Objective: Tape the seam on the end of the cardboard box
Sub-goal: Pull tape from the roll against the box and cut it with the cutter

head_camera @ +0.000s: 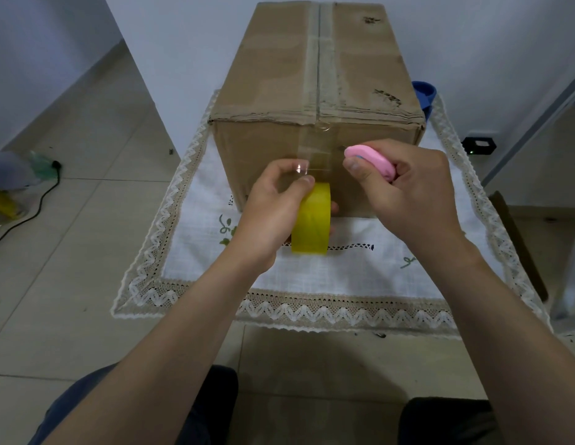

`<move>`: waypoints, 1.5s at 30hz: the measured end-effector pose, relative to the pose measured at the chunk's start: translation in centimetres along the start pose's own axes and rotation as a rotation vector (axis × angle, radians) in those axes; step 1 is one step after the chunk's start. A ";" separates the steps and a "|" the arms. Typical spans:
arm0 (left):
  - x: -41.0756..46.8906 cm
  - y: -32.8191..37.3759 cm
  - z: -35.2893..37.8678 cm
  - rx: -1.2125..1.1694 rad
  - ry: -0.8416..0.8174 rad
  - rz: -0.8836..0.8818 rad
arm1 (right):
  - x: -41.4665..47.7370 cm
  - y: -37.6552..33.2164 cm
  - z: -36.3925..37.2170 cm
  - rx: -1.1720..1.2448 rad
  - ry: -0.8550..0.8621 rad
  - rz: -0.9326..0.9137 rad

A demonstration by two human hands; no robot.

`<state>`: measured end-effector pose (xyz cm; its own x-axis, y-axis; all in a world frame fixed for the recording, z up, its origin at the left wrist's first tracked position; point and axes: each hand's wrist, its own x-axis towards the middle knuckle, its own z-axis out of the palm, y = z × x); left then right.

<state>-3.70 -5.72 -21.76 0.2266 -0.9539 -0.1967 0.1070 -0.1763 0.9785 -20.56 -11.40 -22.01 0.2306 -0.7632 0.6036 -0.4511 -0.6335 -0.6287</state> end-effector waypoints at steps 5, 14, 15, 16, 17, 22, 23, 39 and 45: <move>0.1 -0.1 -0.2 0.030 -0.033 0.045 | 0.2 0.1 -0.3 0.030 -0.052 0.052; 0.0 -0.2 -0.4 0.066 -0.007 0.080 | 0.9 -0.8 -0.6 -0.026 -0.251 0.057; -0.1 -0.2 -0.5 0.069 -0.012 0.085 | 0.9 -0.9 -0.6 -0.038 -0.258 0.030; -0.1 -0.2 -0.5 0.078 -0.017 0.091 | 0.9 -0.9 -0.6 -0.054 -0.258 -0.005; -0.2 -0.2 -0.5 0.089 -0.024 0.099 | 0.9 -1.0 -0.5 -0.068 -0.251 -0.035; -0.2 -0.2 -0.8 0.098 -0.039 0.121 | 0.9 -1.4 0.1 -0.192 -0.266 -0.156; -0.3 -0.2 -0.7 0.100 -0.041 0.125 | 0.9 -1.5 0.2 -0.217 -0.275 -0.167; -0.2 0.1 -0.8 0.093 -0.029 0.123 | 1.7 -2.0 1.4 -0.287 -0.292 -0.172; -0.2 0.0 -0.8 0.101 -0.019 0.141 | 1.7 -2.3 1.7 -0.282 -0.282 -0.157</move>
<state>-3.01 -5.36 -21.76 0.2142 -0.9752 -0.0564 -0.0231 -0.0628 0.9978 -17.67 -11.44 -20.32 0.5245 -0.6901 0.4987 -0.6009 -0.7150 -0.3574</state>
